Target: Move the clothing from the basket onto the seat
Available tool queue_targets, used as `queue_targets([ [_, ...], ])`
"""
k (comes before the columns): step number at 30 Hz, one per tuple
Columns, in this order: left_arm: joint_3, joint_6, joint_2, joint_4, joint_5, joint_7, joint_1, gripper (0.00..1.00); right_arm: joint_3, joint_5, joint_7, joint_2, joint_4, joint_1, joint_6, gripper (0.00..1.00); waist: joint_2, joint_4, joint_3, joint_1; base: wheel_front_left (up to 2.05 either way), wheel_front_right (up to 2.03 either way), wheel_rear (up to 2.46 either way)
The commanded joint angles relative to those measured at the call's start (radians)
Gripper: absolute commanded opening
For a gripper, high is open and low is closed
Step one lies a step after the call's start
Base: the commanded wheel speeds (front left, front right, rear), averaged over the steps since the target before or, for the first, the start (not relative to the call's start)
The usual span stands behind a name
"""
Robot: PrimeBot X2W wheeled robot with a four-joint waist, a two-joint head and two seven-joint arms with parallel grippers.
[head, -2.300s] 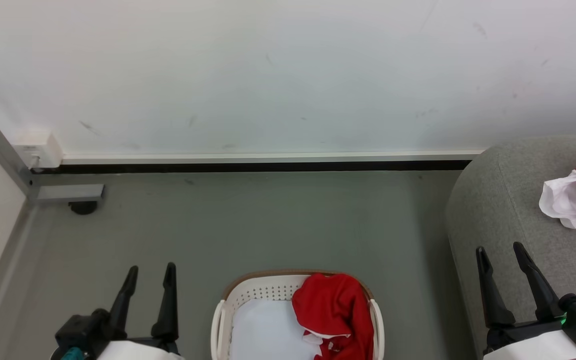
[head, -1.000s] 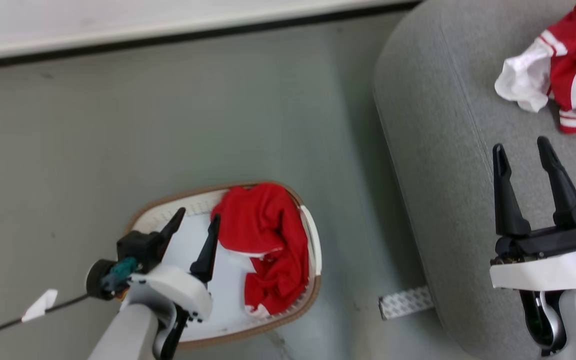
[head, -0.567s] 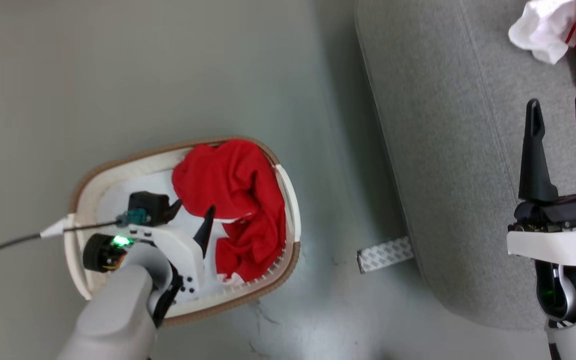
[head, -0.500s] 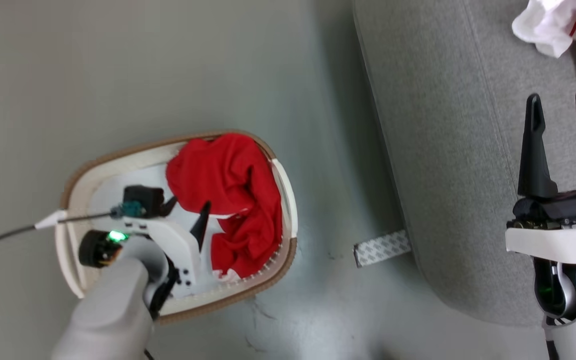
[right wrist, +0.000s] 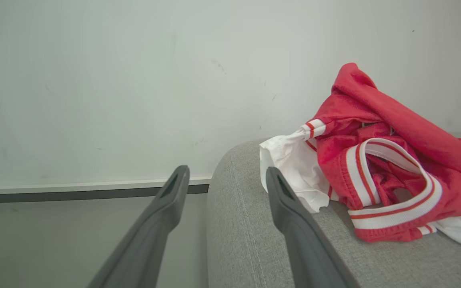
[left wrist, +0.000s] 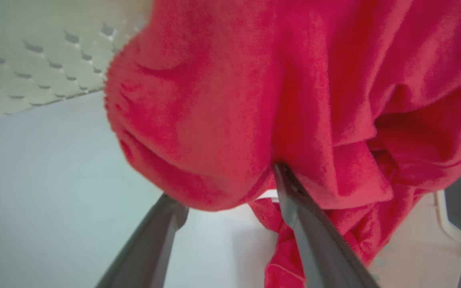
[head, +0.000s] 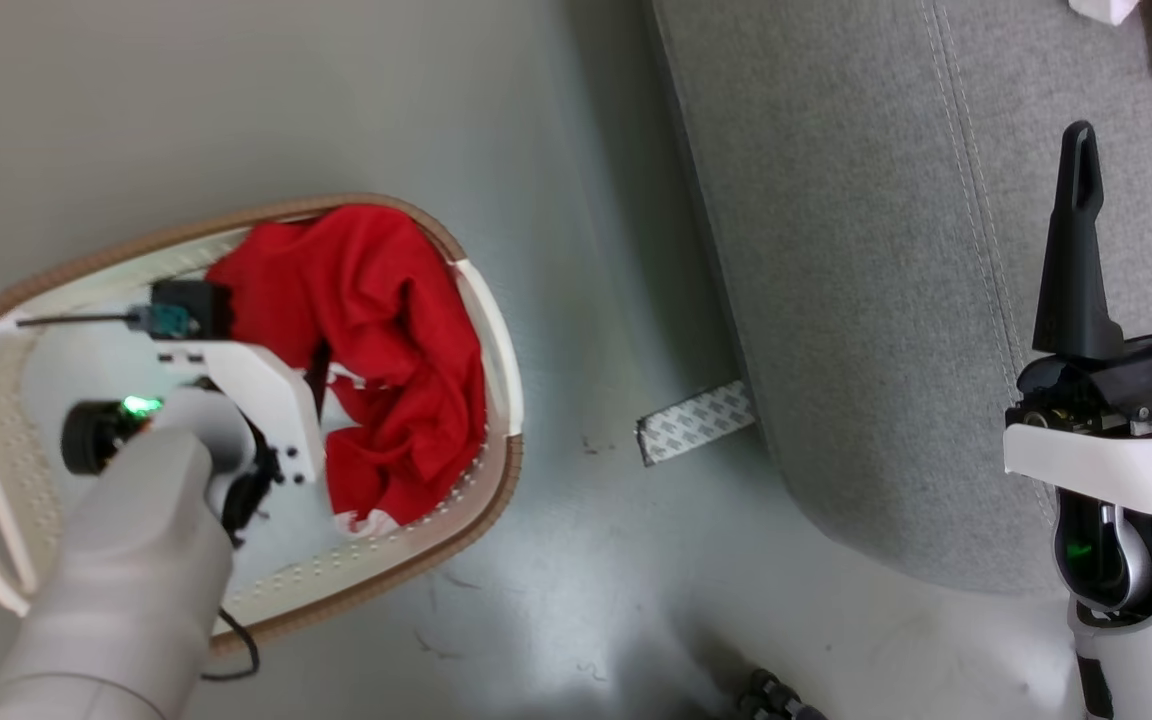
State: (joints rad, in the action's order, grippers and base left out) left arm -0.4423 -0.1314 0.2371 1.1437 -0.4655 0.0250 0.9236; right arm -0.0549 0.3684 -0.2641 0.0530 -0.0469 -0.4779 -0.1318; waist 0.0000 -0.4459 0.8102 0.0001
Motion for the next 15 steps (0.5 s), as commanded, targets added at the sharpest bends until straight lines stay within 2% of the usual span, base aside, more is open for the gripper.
queue_targets([
  [1,0.004,0.002,0.019,0.014,-0.019,-0.013,0.030,1.00,-0.006,0.020,0.000,-0.004,-0.013,-0.016,0.002,1.00,0.0000,-0.028,0.031,-0.0001,0.00,0.00,0.00],
  [6,-0.003,0.002,0.028,0.046,-0.021,-0.048,0.077,1.00,-0.018,0.047,0.000,-0.004,-0.021,-0.023,0.002,1.00,0.0000,-0.048,0.054,-0.0001,0.00,0.00,0.00],
  [8,-0.008,0.002,0.027,0.060,-0.024,-0.054,0.087,0.48,-0.020,0.050,0.000,-0.004,-0.018,-0.028,0.002,1.00,0.0000,-0.052,0.056,-0.0001,0.00,0.00,0.00],
  [9,-0.010,0.002,0.027,0.065,-0.025,-0.056,0.091,0.07,-0.022,0.053,0.000,-0.004,-0.016,-0.029,0.002,1.00,0.0000,-0.054,0.058,-0.0001,0.00,0.00,0.00],
  [10,-0.013,0.002,0.029,0.069,-0.027,-0.059,0.095,0.00,-0.024,0.055,0.000,-0.004,-0.016,-0.029,0.002,1.00,0.0000,-0.057,0.059,-0.0001,0.00,0.00,0.00],
  [15,-0.034,0.002,0.030,0.076,-0.038,-0.076,0.094,0.00,-0.025,0.051,0.000,-0.004,-0.028,-0.029,0.002,1.00,0.0000,-0.063,0.057,-0.0001,0.00,0.00,0.00],
])
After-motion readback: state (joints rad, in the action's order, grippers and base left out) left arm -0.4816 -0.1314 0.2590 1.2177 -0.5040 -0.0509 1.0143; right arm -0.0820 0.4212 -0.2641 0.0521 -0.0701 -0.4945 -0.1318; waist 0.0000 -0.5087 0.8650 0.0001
